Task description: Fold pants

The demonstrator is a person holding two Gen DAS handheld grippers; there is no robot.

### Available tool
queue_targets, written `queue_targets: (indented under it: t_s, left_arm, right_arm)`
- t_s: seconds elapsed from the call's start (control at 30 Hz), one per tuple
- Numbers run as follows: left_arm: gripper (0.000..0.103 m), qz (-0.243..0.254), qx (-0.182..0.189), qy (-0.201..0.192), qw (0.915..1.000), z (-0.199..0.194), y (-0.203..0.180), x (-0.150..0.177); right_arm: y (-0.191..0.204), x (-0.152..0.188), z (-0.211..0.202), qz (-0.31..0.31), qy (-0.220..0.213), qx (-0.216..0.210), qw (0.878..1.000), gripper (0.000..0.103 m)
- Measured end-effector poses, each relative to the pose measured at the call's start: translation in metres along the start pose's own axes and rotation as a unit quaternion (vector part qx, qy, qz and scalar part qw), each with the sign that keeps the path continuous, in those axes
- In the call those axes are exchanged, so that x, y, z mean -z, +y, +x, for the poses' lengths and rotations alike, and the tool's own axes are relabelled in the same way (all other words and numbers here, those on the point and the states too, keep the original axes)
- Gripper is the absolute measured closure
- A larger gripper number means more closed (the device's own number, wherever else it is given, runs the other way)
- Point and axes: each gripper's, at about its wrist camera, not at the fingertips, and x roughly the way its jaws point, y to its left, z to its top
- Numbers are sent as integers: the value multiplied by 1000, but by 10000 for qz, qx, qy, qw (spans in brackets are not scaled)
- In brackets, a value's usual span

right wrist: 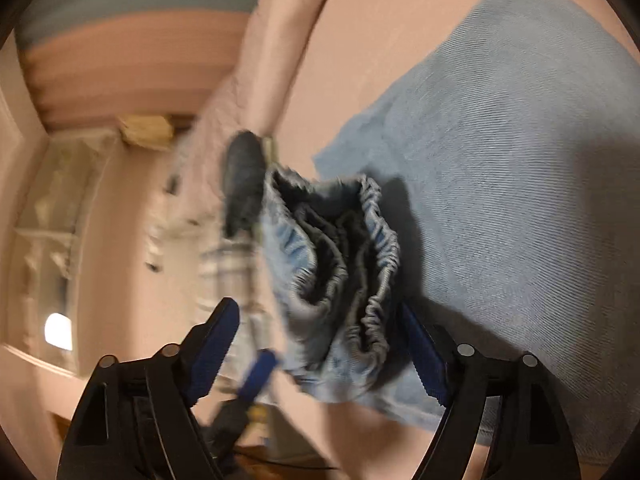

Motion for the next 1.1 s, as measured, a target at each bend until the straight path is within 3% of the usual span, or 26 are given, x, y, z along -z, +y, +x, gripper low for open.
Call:
queue_targets:
  t_s: [0.07,0.17,0.23,0.33,0.43,0.6,0.87,1.1]
  left_arm:
    - [23,-385,-65,-39,9992,-11,22,5]
    - [23,-806,-300,-67,9963,-22,51,13]
    - [23,-997,-432,-63,9941,-28,65,20]
    - [23,-1231,-434,-40,9914,-27,73,22]
    - [23,-1309,-448,-15,9904,-29,76,26]
    - [23,-1306,-373,-10,9907,-29,74,26]
    - [23,-1209,-291,164,9921,-16,67,24]
    - [23,-1113,-256,338,9929,-4,56,25]
  right_arm:
    - [11,2,9,-210,25,426,9989,23]
    - [23,4,22,-481,40,803,9956,42]
    - [32,5,28,-758,-32,1044,9916,61]
    - [49,11,29,-1339,-169,1312,9821,68]
    - [72,19,16,-2070,-402,1421,9671,70]
    - [84,14,-17,-2454,-765,1368,9567,72]
    - [52,-4,-75,-1807,-1267,1236,9675,72]
    - [22,-3,-88,-1357,-1372,1179,9741,72]
